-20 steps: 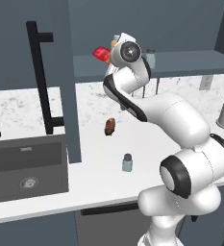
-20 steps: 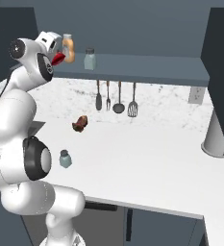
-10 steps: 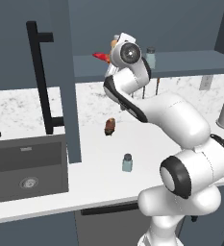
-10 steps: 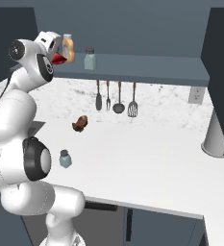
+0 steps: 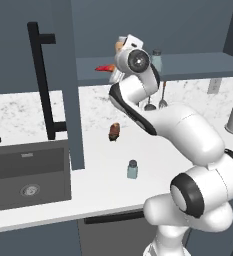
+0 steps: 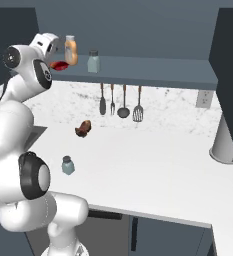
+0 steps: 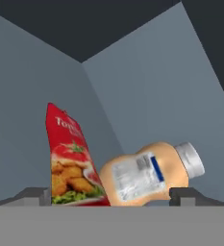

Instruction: Put the shaker and condiment bottle from the counter next to their counterparts in the cabinet.

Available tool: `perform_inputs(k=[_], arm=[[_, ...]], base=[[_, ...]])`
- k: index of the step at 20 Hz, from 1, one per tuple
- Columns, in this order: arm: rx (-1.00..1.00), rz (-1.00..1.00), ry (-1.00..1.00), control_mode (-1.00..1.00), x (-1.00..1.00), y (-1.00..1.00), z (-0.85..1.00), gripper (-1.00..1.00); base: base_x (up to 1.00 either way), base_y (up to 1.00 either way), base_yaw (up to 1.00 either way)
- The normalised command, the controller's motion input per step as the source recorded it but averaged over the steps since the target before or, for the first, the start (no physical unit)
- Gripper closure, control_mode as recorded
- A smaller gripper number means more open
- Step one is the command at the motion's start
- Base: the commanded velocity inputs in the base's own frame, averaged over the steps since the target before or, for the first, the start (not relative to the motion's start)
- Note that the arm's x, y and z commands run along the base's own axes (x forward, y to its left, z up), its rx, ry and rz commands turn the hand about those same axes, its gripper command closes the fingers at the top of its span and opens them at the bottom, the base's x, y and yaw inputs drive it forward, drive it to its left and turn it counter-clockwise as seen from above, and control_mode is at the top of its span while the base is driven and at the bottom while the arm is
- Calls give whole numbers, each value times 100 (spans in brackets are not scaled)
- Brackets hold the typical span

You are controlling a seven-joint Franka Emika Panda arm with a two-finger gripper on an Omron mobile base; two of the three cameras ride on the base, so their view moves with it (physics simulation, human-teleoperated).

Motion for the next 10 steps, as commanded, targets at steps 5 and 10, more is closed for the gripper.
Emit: perform_inputs(k=[5, 10], arm=[[10, 0, 16, -100, -9, -21, 31, -100], [12, 0, 27, -100, -5, -9, 30, -100]], base=[[0, 0, 0], [0, 0, 0]])
